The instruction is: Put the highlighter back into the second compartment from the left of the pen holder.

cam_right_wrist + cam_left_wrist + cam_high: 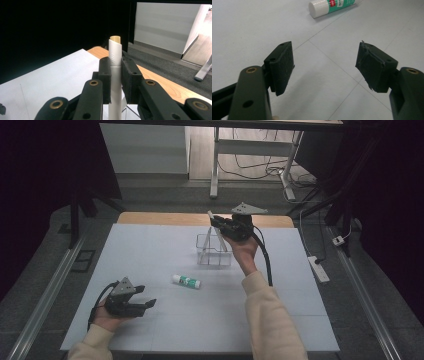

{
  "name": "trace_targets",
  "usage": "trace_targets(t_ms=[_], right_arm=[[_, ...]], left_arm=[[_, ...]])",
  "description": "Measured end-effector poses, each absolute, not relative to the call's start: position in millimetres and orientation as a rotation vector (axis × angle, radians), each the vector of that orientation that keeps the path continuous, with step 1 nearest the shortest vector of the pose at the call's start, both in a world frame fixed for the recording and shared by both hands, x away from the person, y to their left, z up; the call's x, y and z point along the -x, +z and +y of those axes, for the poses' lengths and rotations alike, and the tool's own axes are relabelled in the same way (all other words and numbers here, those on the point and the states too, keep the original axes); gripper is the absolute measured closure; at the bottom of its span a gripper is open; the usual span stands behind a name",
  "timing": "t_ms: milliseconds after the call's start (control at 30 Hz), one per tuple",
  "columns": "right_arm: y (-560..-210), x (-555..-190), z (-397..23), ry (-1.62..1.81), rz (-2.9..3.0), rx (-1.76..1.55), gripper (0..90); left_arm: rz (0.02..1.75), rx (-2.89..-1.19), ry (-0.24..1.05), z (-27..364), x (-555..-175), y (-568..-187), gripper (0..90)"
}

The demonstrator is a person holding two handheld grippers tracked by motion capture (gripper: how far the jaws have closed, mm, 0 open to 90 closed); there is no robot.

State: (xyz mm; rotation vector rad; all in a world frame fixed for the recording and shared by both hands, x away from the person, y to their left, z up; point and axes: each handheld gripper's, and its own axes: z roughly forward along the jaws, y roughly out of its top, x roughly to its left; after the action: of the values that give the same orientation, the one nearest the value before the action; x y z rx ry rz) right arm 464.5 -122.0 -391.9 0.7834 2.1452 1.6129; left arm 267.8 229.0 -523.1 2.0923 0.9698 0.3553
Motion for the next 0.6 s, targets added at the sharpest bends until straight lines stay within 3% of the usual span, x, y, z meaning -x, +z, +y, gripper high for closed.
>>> trace_targets(t_ms=[600], right_arm=[[-397, -479, -107, 1.632, 2.109, -0.798, 77.6]], left_arm=[[0.977, -2.084, 0.359, 231, -266, -523, 30.5]])
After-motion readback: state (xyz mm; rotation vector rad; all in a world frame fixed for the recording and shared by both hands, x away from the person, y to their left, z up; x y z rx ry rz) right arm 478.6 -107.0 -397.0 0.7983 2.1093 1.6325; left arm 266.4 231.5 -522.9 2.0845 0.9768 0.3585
